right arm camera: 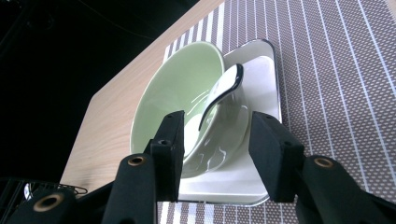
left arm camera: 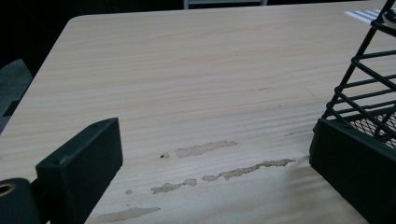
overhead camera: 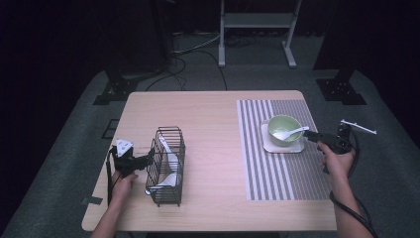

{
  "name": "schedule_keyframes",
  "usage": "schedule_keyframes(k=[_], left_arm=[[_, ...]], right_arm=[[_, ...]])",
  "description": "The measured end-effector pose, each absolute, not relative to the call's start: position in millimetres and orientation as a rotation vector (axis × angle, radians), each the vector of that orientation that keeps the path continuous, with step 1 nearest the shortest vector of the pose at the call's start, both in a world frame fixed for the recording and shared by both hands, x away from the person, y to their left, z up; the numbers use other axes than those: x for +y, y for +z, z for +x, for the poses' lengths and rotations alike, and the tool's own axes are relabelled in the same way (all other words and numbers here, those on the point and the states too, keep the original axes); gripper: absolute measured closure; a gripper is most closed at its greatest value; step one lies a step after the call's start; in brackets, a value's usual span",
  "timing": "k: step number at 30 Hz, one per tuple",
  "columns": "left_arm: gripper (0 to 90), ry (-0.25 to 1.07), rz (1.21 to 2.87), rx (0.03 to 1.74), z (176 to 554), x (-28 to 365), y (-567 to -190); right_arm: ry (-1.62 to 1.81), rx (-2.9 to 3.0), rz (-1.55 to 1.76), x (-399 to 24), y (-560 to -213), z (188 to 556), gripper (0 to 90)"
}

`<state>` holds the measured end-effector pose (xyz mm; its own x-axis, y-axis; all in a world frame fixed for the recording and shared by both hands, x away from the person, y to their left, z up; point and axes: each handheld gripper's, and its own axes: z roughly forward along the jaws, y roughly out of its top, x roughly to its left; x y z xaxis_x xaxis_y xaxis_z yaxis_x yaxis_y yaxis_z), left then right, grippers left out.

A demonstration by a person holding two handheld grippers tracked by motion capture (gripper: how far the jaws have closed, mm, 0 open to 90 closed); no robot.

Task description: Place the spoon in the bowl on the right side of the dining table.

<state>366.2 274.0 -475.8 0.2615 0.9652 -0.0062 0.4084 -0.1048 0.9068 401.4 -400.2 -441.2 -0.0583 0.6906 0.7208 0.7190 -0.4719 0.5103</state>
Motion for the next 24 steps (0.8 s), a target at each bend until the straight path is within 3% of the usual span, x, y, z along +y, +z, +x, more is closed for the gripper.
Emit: schedule_keyframes(k=[24], left_arm=[[1.6, 0.812, 1.671, 1.283, 366.1, 273.8, -475.8]], right_arm=[[-1.627, -1.712, -2.061, -388.7, -439.7, 378.6, 47.1]])
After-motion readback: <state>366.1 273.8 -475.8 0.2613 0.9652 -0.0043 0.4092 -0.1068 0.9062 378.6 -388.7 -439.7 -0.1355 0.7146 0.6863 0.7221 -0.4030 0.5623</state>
